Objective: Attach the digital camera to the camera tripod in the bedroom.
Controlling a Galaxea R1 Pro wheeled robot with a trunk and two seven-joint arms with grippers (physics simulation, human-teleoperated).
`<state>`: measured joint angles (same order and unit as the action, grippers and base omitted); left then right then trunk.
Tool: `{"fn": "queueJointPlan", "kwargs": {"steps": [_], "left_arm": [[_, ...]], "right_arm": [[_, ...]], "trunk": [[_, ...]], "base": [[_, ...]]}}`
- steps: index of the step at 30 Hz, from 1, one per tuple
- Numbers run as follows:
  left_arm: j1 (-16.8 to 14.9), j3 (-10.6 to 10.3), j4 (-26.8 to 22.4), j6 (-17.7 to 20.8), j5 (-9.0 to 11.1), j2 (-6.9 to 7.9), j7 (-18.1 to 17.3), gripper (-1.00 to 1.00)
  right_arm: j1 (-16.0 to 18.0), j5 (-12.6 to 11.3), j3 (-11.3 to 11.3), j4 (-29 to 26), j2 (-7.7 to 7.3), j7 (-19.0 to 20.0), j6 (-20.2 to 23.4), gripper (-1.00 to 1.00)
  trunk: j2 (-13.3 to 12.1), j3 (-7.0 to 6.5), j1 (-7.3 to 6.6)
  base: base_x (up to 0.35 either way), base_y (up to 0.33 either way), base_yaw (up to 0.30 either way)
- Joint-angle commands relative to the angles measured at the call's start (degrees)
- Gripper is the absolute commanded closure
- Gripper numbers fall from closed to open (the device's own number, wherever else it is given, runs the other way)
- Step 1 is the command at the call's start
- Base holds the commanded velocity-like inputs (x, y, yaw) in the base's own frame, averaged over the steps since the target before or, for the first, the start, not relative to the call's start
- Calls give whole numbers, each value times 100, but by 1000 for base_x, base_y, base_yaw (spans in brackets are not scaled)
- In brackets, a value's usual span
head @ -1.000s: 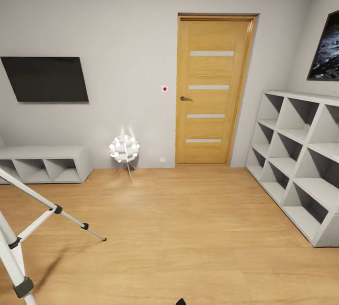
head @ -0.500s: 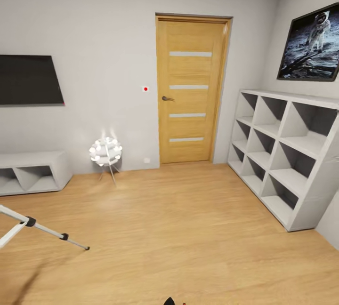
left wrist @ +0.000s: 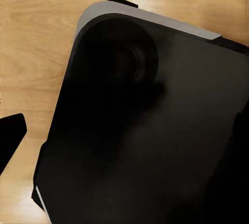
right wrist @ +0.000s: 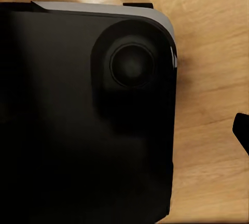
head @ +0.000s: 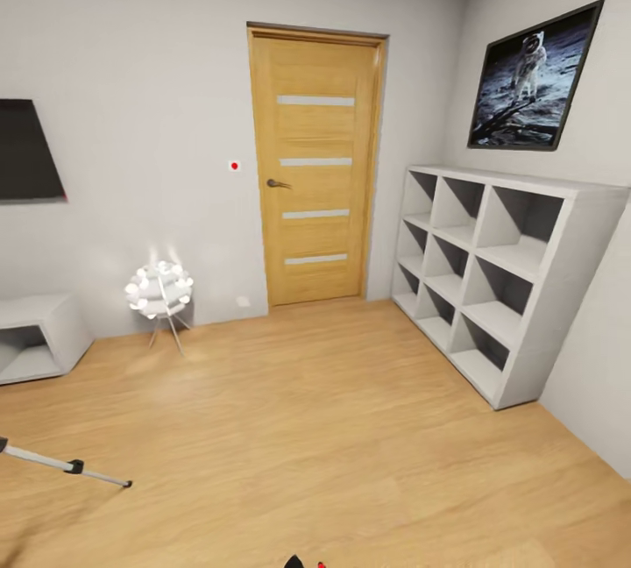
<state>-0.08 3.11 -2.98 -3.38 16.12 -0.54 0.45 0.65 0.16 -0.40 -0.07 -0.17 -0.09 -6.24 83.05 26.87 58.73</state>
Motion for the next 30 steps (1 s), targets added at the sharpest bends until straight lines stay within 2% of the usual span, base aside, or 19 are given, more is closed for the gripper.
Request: {"fn": "queueJointPlan", "kwargs": {"steps": [1,30], "left_arm": [[-1,30,-1,-15,10,-1,6,-100],[-1,32,-28,-13,20,4,3,-100]], "right_arm": [[5,2,-4,7,0,-1,-19,-100],[5,36,43,7,-6,15,-9,-100]], "trunk": [[3,6,0],[3,6,0]], "base": [[0,0,-250],[0,0,-231]]}}
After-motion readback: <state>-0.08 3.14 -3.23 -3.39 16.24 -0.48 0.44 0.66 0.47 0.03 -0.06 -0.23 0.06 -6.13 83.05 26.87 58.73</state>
